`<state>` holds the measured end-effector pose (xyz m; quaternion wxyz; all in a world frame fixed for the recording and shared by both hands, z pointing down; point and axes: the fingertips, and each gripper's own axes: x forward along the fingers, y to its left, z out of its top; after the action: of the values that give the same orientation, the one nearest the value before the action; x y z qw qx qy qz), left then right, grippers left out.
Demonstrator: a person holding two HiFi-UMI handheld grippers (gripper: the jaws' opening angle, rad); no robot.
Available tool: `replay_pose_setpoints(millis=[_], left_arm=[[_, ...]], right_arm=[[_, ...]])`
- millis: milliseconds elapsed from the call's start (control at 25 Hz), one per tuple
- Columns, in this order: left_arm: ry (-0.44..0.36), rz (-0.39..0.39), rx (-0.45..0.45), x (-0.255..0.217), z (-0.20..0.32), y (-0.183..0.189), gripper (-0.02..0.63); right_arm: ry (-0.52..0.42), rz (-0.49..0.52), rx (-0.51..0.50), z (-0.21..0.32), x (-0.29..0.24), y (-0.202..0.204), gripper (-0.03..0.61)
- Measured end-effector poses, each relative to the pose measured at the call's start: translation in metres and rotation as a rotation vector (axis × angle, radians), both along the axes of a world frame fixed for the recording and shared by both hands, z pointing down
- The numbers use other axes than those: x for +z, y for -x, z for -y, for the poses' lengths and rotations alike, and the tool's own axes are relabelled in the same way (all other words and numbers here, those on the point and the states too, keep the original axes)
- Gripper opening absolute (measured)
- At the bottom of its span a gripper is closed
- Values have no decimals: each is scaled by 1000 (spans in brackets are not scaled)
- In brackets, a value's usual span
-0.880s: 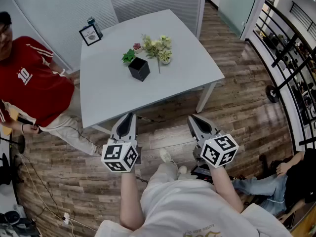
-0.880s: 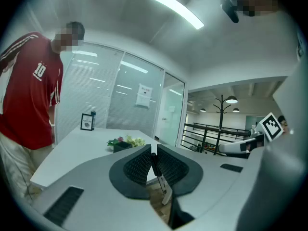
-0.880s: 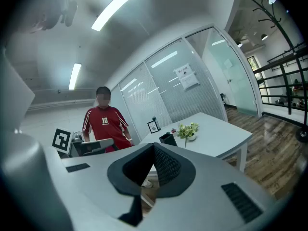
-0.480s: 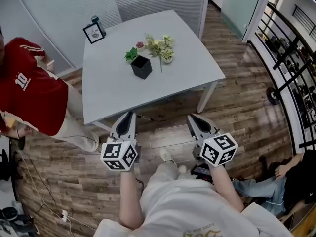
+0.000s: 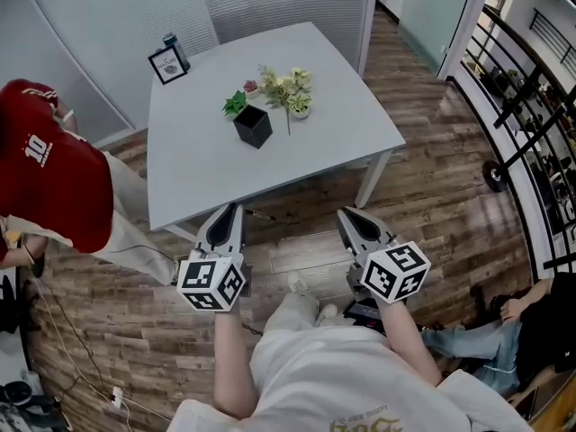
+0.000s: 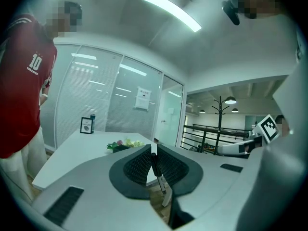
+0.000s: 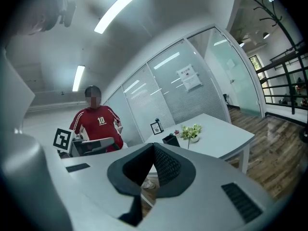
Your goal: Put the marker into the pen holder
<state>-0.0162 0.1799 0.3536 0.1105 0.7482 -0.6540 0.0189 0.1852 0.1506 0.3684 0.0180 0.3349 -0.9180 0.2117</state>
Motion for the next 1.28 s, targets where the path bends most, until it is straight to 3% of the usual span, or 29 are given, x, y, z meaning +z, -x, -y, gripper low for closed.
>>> replay_pose_setpoints(millis=[400,1040,1280], left_arm=[[-14,-12,-3,2,55,29,43],[7,-39,98,7,284,163,41],[31,-49,171,23,334,178,41]], right_arm=[[15,-9,35,52,10,11,17],[88,-59,147,247,30,134,17],[109,-73,203,285,41,157,17]])
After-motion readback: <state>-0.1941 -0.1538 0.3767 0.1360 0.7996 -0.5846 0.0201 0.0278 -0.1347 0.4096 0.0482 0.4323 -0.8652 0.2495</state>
